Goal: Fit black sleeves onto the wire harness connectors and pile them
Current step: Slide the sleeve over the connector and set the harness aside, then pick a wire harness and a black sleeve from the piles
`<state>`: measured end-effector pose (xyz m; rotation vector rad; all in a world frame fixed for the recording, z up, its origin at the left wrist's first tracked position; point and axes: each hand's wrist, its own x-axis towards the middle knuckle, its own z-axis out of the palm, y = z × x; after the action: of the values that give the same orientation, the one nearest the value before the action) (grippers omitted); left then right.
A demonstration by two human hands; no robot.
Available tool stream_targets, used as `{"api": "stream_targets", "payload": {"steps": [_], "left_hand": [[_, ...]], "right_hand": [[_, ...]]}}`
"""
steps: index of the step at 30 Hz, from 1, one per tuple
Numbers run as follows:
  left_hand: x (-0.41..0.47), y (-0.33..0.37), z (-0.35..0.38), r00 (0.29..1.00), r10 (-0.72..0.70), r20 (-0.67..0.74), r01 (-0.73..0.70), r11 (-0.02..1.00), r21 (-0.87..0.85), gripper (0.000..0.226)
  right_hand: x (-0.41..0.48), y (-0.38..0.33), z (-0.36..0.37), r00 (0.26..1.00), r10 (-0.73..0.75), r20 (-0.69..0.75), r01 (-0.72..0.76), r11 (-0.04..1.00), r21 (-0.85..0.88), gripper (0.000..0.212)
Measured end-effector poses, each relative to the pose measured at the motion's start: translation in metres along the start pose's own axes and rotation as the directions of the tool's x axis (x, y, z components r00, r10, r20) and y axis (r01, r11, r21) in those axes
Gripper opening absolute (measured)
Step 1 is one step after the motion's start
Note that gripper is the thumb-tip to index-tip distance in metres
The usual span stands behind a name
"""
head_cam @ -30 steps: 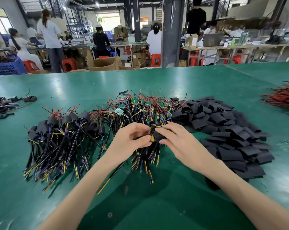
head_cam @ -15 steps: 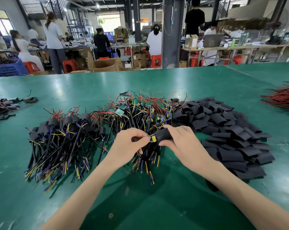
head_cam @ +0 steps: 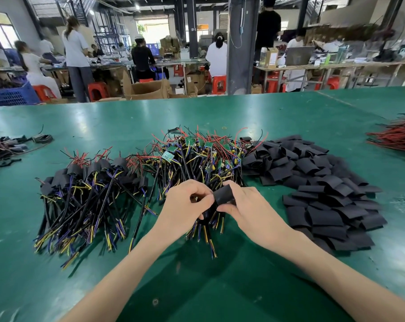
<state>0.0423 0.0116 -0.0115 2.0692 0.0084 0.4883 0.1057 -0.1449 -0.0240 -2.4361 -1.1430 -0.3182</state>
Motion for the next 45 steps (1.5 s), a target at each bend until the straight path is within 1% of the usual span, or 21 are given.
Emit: {"api": "stream_targets", "payload": {"steps": [2, 4, 7, 9, 11, 12, 16, 18, 21, 24, 26, 27, 29, 31, 33, 34, 36, 39, 40, 42, 45], "left_hand": [[-0.001, 0.003, 0.0, 0.998, 0.057, -0.03, -0.055, 0.996, 0.072, 0.013], [-0.001, 0.007, -0.004, 0.986, 0.146, -0.078, -0.132, 0.978, 0.164, 0.012], [0.006, 0.009, -0.025, 0.921, 0.287, -0.264, -0.197, 0.926, 0.321, 0.014], [0.015, 0.002, -0.052, 0.827, 0.346, -0.443, -0.133, 0.886, 0.444, 0.012], [0.023, -0.014, -0.083, 0.738, 0.357, -0.572, 0.009, 0.843, 0.538, 0.007], [0.024, -0.025, -0.096, 0.718, 0.331, -0.613, 0.098, 0.823, 0.559, 0.006], [0.024, -0.062, -0.125, 0.742, 0.051, -0.669, 0.465, 0.679, 0.568, 0.013], [0.024, -0.067, -0.126, 0.741, -0.036, -0.67, 0.528, 0.648, 0.549, 0.019], [0.026, -0.066, -0.121, 0.751, 0.015, -0.66, 0.515, 0.612, 0.6, 0.023], [0.028, -0.062, -0.108, 0.759, 0.173, -0.628, 0.454, 0.551, 0.7, 0.029], [0.032, -0.061, -0.096, 0.826, 0.255, -0.503, 0.296, 0.563, 0.772, 0.022], [0.034, -0.063, -0.088, 0.876, 0.238, -0.419, 0.204, 0.603, 0.771, 0.02], [0.038, -0.068, -0.07, 0.957, 0.102, -0.271, 0.125, 0.699, 0.704, 0.025], [0.041, -0.078, -0.058, 0.98, -0.012, -0.199, 0.151, 0.696, 0.702, 0.033], [0.044, -0.084, -0.055, 0.973, -0.053, -0.224, 0.197, 0.697, 0.69, 0.034], [0.046, -0.084, -0.057, 0.963, -0.072, -0.26, 0.229, 0.725, 0.649, 0.032], [0.05, -0.083, -0.061, 0.935, -0.115, -0.336, 0.287, 0.802, 0.524, 0.028], [0.051, -0.076, -0.063, 0.899, -0.133, -0.418, 0.289, 0.896, 0.337, 0.023], [0.052, -0.073, -0.063, 0.882, -0.156, -0.445, 0.291, 0.923, 0.252, 0.023], [0.056, -0.066, -0.067, 0.836, -0.274, -0.476, 0.301, 0.953, -0.02, 0.026], [0.058, -0.053, -0.072, 0.814, -0.41, -0.412, 0.224, 0.875, -0.428, 0.027]], "right_hand": [[-0.001, 0.0, 0.0, 1.0, -0.006, -0.024, 0.006, 1.0, -0.007, 0.059], [-0.003, 0.001, -0.001, 0.994, -0.039, -0.107, 0.034, 0.998, -0.047, 0.073], [-0.001, 0.005, -0.005, 0.961, -0.025, -0.276, -0.013, 0.991, -0.134, 0.079], [0.001, 0.012, -0.008, 0.946, 0.043, -0.321, -0.1, 0.982, -0.162, 0.078], [0.003, 0.02, -0.009, 0.94, 0.119, -0.32, -0.194, 0.957, -0.214, 0.077], [0.004, 0.024, -0.009, 0.937, 0.153, -0.314, -0.235, 0.941, -0.244, 0.078], [0.007, 0.039, -0.009, 0.917, 0.254, -0.307, -0.345, 0.891, -0.296, 0.077], [0.007, 0.046, -0.01, 0.91, 0.292, -0.295, -0.387, 0.855, -0.345, 0.077], [0.007, 0.056, -0.011, 0.901, 0.317, -0.295, -0.416, 0.821, -0.391, 0.074], [0.006, 0.067, -0.013, 0.891, 0.351, -0.287, -0.445, 0.798, -0.407, 0.068], [0.005, 0.072, -0.013, 0.884, 0.385, -0.263, -0.465, 0.779, -0.421, 0.061], [0.004, 0.073, -0.013, 0.881, 0.402, -0.248, -0.472, 0.772, -0.425, 0.057], [0.004, 0.075, -0.014, 0.876, 0.434, -0.21, -0.482, 0.763, -0.431, 0.05], [0.003, 0.076, -0.016, 0.874, 0.458, -0.16, -0.479, 0.76, -0.44, 0.045], [0.003, 0.075, -0.017, 0.873, 0.473, -0.119, -0.475, 0.771, -0.424, 0.044], [0.003, 0.076, -0.018, 0.871, 0.481, -0.102, -0.477, 0.777, -0.41, 0.044], [0.003, 0.077, -0.02, 0.863, 0.499, -0.082, -0.489, 0.784, -0.382, 0.043], [0.004, 0.077, -0.022, 0.86, 0.501, -0.099, -0.501, 0.789, -0.356, 0.041], [0.005, 0.077, -0.023, 0.86, 0.499, -0.109, -0.504, 0.791, -0.347, 0.04], [0.006, 0.076, -0.024, 0.858, 0.498, -0.126, -0.51, 0.794, -0.332, 0.04], [0.007, 0.075, -0.026, 0.856, 0.498, -0.143, -0.516, 0.794, -0.321, 0.039]]}}
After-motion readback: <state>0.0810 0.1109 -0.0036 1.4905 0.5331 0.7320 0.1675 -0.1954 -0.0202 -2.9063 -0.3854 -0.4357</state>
